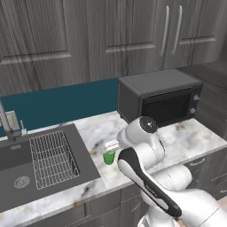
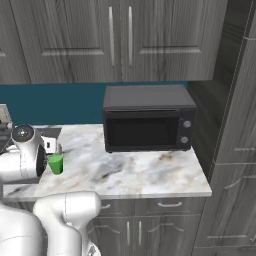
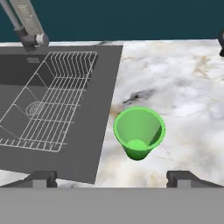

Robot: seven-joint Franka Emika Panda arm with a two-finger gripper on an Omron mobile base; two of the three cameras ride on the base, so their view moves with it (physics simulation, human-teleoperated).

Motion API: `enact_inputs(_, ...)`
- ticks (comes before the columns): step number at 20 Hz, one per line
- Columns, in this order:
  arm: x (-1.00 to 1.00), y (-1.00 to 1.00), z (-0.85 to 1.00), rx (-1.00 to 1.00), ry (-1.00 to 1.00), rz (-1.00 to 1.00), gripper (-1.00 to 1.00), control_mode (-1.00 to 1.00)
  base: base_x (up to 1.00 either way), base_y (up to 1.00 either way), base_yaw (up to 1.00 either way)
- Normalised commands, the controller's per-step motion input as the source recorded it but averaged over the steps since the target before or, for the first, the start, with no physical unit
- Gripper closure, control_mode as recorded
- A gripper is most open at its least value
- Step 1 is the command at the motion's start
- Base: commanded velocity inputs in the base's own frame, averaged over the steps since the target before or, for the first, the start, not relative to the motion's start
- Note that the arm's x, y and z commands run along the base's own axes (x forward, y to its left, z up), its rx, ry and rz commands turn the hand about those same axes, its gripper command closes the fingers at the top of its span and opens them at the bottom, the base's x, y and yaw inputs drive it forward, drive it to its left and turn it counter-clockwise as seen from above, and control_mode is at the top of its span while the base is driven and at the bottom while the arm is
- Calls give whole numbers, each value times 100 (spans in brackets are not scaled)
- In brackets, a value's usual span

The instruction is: Pick the cup and bowl from the counter and place them on the counter next to the sink.

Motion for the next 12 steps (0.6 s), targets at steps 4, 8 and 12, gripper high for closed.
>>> enact_inputs(4, -28, -75, 44, 15, -4, -10, -100, -100, 0, 0, 0)
enact_inputs(8, -26, -66, 43, 11, -2, -9, -100, -100, 0, 0, 0)
enact_inputs(12, -16, -41, 49, 3, 0, -8, -100, -100, 0, 0, 0)
